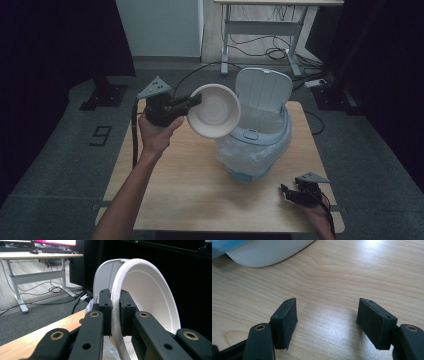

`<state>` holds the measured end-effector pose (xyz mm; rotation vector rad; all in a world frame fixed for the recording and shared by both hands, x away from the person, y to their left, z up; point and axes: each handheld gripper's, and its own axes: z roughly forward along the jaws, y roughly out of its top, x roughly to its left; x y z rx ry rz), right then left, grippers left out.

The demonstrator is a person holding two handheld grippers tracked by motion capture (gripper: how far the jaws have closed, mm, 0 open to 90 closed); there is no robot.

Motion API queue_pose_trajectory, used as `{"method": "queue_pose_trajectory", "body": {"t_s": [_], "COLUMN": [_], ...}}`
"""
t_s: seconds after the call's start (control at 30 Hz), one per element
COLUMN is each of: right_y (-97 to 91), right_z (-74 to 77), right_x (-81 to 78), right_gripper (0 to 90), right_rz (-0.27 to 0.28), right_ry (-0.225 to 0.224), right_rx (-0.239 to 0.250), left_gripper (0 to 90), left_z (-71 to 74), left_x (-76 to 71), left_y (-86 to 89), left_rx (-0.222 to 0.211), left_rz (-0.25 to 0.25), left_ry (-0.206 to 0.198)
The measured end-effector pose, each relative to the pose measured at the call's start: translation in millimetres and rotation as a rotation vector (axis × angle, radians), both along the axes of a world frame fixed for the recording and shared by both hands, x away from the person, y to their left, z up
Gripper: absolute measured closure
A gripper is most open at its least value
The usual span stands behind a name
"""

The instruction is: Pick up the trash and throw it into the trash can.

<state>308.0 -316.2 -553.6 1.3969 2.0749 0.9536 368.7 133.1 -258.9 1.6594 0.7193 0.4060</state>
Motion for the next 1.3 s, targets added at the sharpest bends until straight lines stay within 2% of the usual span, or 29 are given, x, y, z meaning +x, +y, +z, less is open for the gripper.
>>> {"method": "queue_pose_trajectory", "body": {"t_s": [0.47,0.6,0.67,1.3], "right_y": [0.1,0.1,0.1,0.0], "right_z": [0.0,0.0,0.0,0.0], "right_x": [0.0,0.0,0.0,0.0], "right_gripper": [32.2,32.1,32.1,32.1], "right_rz": [0.000,0.001,0.001,0.001], "right_ry": [0.000,0.000,0.001,0.000], "right_rx": [0.000,0.000,0.000,-0.001], "left_gripper": [82.2,82.2,82.2,82.1], "left_z": [1.4,2.1,3.1,2.9], "left_x": [7.9,9.8,10.8,24.8], "left_y": [-24.7,-32.1,-35.8,-56.7], "left_rx": [-0.002,0.009,0.027,0.034], "left_rz": [-0.031,-0.037,-0.037,-0.046], "left_ry": [0.006,0.005,0.001,0.017]}}
